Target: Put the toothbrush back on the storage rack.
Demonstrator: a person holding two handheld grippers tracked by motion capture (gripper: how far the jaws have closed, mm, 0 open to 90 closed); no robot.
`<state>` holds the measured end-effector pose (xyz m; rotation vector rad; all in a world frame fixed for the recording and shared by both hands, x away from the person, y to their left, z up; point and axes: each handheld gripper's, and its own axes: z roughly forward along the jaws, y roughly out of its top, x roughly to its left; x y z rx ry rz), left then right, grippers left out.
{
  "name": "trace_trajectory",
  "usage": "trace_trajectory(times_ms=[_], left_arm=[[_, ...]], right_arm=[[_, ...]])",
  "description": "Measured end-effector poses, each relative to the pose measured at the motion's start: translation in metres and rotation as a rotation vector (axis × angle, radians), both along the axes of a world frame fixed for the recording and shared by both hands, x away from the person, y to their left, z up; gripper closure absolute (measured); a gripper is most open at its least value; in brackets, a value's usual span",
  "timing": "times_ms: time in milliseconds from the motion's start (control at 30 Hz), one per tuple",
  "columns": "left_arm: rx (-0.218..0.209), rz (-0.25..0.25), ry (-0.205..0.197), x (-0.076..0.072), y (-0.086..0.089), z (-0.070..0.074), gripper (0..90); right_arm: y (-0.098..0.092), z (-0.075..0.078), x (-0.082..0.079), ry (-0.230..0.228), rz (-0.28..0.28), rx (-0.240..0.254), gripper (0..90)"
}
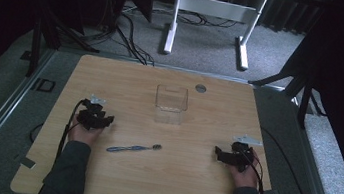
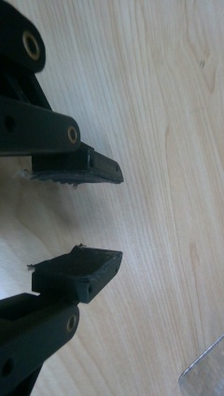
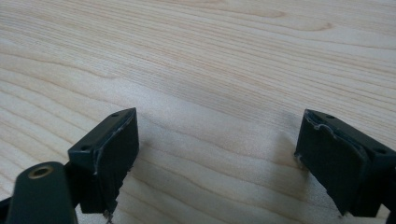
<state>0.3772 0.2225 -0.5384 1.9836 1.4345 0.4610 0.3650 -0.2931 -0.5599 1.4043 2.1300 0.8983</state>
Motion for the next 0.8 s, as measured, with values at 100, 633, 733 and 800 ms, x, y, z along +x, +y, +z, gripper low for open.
trace_trajectory(times_ms=[100, 633, 733, 800], left_arm=[[0.001, -0.005, -0.010, -0.005, 0.002, 0.003, 55.0], [0.005, -0.072, -0.043, -0.021, 0.000, 0.020, 53.5], [0.002, -0.089, -0.049, -0.022, -0.002, 0.025, 53.5], [0.001, -0.097, -0.055, -0.023, -0.004, 0.028, 53.8]], right_arm=[[0.000, 0.000, 0.000, 0.000, 0.000, 0.000, 12.7], [0.000, 0.000, 0.000, -0.001, 0.000, 0.000, 12.7], [0.000, 0.000, 0.000, -0.001, 0.000, 0.000, 12.7], [0.000, 0.000, 0.000, -0.001, 0.000, 0.000, 12.7]])
